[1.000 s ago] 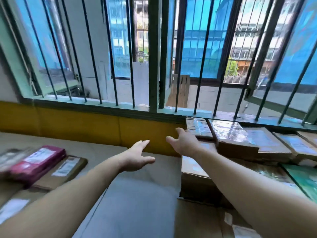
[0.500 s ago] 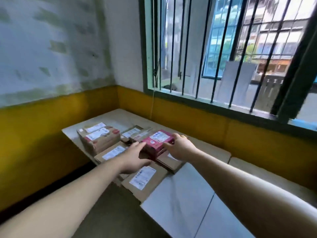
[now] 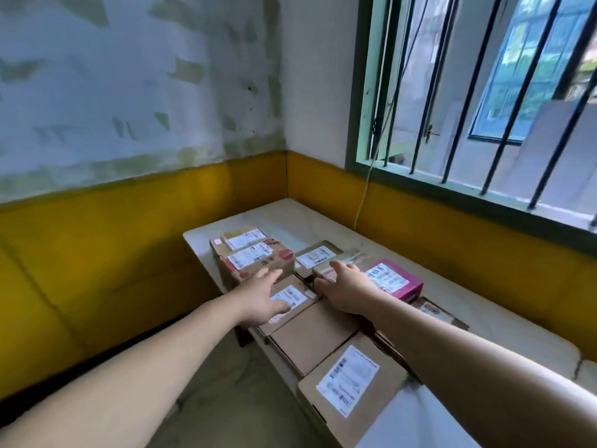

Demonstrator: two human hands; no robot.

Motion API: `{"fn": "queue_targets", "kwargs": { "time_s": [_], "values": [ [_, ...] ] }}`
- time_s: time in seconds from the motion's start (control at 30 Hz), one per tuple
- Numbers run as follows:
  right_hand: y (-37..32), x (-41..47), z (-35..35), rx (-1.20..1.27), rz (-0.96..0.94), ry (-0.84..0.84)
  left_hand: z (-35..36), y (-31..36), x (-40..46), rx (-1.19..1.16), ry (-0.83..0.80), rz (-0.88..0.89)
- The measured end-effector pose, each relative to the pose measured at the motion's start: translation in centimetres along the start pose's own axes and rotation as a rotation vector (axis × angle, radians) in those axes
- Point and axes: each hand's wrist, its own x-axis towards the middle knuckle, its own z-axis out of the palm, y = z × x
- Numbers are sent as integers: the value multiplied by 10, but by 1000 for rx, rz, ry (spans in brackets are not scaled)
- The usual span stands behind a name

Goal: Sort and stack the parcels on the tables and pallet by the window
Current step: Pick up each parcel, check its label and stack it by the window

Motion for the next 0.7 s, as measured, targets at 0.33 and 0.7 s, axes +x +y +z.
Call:
{"fn": "queue_targets", "kwargs": {
  "time_s": [0.33, 0.7],
  "values": [
    [-5, 137, 12, 23, 121, -10, -31, -38, 127, 82, -98, 18],
    [-38, 242, 51, 5, 416, 62, -60, -108, 266, 139, -246, 235]
  ]
}}
